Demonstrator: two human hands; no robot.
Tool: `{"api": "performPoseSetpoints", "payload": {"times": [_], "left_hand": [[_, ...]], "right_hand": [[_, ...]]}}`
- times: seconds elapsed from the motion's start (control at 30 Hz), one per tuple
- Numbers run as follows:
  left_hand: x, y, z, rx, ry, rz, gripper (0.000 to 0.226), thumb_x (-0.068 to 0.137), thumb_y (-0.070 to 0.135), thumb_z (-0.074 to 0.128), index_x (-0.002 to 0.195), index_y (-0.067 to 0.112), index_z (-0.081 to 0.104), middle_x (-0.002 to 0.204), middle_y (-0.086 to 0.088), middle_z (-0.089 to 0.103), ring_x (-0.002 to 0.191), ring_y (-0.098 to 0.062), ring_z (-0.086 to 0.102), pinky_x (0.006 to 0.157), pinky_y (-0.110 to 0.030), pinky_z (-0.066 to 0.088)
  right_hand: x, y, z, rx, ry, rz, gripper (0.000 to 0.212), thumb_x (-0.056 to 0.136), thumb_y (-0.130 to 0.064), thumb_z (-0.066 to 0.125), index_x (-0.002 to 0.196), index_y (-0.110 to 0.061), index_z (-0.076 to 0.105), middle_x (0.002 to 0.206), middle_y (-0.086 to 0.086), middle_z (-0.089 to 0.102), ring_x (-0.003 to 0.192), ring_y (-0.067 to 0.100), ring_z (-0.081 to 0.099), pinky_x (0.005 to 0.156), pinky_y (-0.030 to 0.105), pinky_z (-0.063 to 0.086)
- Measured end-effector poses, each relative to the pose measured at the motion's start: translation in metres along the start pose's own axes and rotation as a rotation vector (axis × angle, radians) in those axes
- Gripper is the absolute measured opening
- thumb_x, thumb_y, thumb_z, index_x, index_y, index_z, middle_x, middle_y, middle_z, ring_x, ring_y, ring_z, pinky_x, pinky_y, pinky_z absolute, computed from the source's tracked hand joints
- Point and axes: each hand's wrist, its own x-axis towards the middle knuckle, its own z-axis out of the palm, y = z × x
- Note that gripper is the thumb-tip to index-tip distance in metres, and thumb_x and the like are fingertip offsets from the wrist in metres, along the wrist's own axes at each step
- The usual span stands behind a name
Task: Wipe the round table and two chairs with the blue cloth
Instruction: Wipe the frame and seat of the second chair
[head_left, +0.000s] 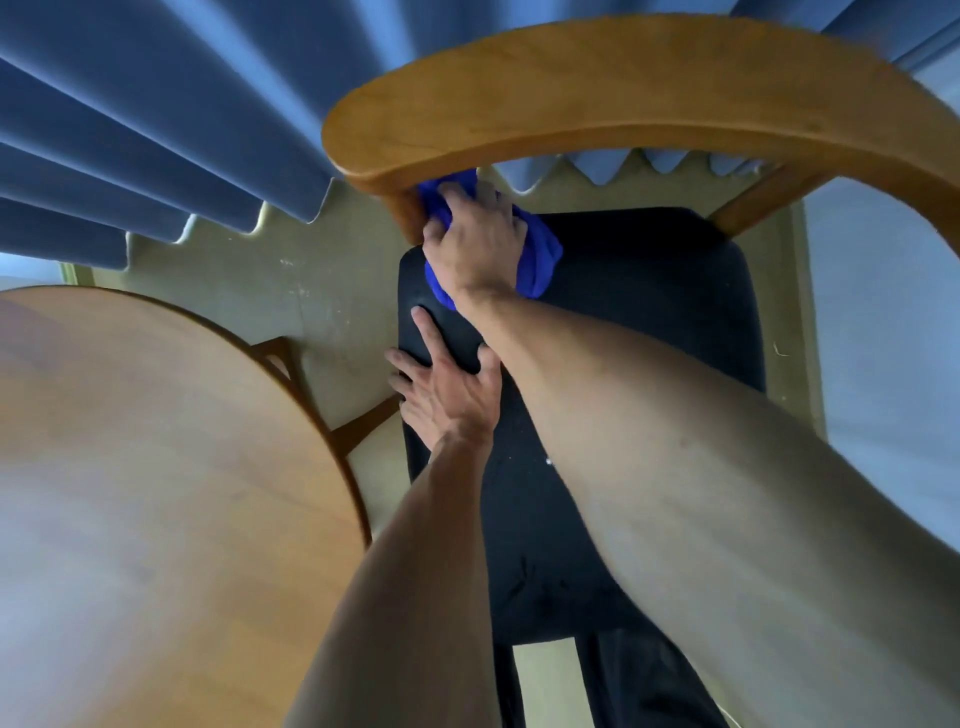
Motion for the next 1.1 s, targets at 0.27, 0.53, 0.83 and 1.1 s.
{"api": "performPoseSetpoints", "payload": {"times": [0.27,0.53,0.83,1.1], "left_hand": [[-0.002,0.001,0.01,-0.031,0.081,-0.01,0.086,0.083,0.072,0.025,0.153,0.037,-0.012,0.15,-0.026,0.027,0.113,-0.042,0.044,0.075,-0.043,0.035],[-0.022,0.001,0.025,-0.117,0.139,-0.013,0.074,0.094,0.064,0.019,0.156,0.032,-0.007,0.162,-0.022,0.004,0.147,-0.039,0.013,0.111,-0.056,0.027],[-0.03,0.009,0.023,-0.111,0.149,-0.018,0.067,0.1,0.049,0.024,0.157,0.023,0.0,0.163,-0.021,0.0,0.15,-0.034,0.005,0.115,-0.05,0.017],[-0.041,0.001,0.024,-0.099,0.152,0.01,0.065,0.101,0.049,0.024,0.157,0.025,0.002,0.163,-0.021,0.001,0.15,-0.035,0.005,0.114,-0.051,0.02]], "right_hand": [[-0.004,0.077,-0.025,-0.11,0.111,0.043,0.05,0.089,-0.018,0.057,0.138,-0.023,0.051,0.139,0.01,0.048,0.125,0.03,0.046,0.105,0.042,0.036],[-0.014,0.119,-0.05,-0.08,0.166,0.183,0.056,0.087,-0.017,0.062,0.14,-0.026,0.049,0.149,0.005,0.04,0.135,0.025,0.038,0.11,0.041,0.032],[-0.041,0.156,-0.065,-0.063,0.236,0.312,0.056,0.088,-0.015,0.06,0.141,-0.026,0.047,0.151,0.008,0.038,0.136,0.026,0.038,0.11,0.042,0.032],[-0.066,0.197,-0.083,0.003,0.3,0.551,0.065,0.086,-0.011,0.061,0.145,-0.028,0.04,0.151,0.012,0.036,0.133,0.03,0.039,0.102,0.052,0.039]]}}
